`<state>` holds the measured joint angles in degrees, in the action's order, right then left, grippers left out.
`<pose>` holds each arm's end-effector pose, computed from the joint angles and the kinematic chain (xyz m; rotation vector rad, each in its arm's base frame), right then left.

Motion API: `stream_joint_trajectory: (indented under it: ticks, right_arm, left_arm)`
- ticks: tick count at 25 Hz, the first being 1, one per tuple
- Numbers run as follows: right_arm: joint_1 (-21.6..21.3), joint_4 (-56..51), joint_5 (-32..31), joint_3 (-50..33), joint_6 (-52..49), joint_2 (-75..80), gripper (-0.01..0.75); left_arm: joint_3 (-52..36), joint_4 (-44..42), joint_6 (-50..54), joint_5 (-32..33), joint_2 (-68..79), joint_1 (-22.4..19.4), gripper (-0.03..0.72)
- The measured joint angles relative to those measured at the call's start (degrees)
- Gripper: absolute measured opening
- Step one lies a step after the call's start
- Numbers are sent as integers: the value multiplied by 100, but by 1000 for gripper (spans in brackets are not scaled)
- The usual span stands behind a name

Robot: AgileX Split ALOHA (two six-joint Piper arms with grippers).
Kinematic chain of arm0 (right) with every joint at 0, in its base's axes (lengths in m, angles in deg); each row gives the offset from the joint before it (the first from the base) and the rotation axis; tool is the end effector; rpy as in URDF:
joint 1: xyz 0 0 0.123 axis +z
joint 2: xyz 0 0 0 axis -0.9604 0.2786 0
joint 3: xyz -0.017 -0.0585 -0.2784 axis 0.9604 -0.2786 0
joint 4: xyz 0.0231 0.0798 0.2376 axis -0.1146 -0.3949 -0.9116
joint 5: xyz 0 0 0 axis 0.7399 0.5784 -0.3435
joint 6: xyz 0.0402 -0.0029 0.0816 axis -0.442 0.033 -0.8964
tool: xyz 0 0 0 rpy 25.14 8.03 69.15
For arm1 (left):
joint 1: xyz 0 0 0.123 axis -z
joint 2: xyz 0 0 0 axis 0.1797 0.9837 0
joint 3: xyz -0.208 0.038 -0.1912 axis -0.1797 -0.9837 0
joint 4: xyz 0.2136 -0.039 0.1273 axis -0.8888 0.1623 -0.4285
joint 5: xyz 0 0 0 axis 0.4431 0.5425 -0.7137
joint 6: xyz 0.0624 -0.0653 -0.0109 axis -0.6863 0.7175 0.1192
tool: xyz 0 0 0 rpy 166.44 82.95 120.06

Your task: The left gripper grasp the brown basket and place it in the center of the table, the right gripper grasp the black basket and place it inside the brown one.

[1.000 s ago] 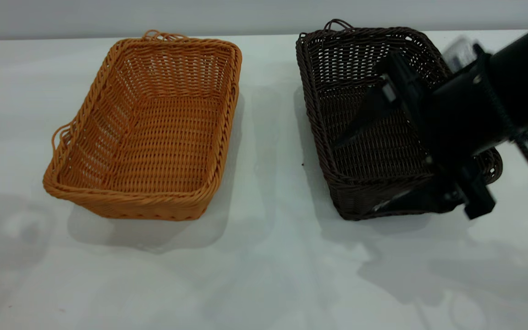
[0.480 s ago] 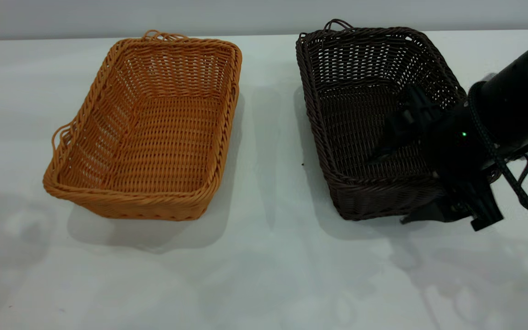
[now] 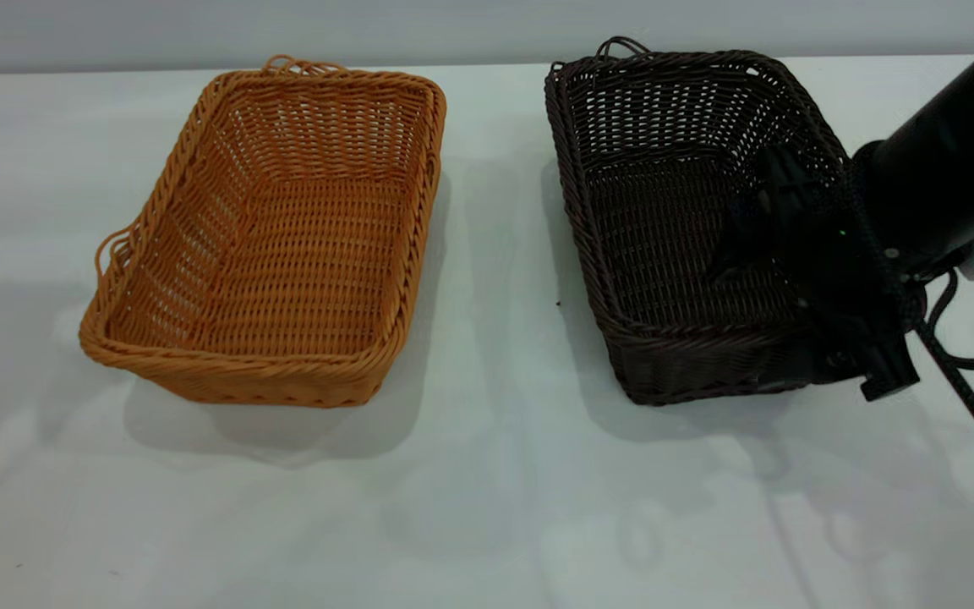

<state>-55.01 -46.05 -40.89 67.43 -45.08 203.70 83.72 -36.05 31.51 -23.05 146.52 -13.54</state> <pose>0.2838 0.1125 0.0408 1.7139 2.4565 0.6078 0.3271 0.0078 0.1851 -0.0026 2.6299 -0.1247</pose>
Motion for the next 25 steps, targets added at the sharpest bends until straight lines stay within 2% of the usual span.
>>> stream_joint_trajectory:
  ticks: [6, 15, 21, 25]
  right_arm:
    - [0, -5, 353, 24, -11, 24, 555]
    - [0, -10, 367, 24, -6, 24, 517]
    - [0, -16, 361, 27, 30, 192, 515]
    - [0, -16, 300, 27, 50, 289, 482]
  left_arm:
    - [560, 86, -100, -591, 1221, 388, 585]
    - [1324, 252, -104, -1159, 2719, 820, 585]
    - [1618, 264, -99, -1237, 3347, 984, 585]
    - [1624, 264, -99, -1251, 3490, 1083, 568]
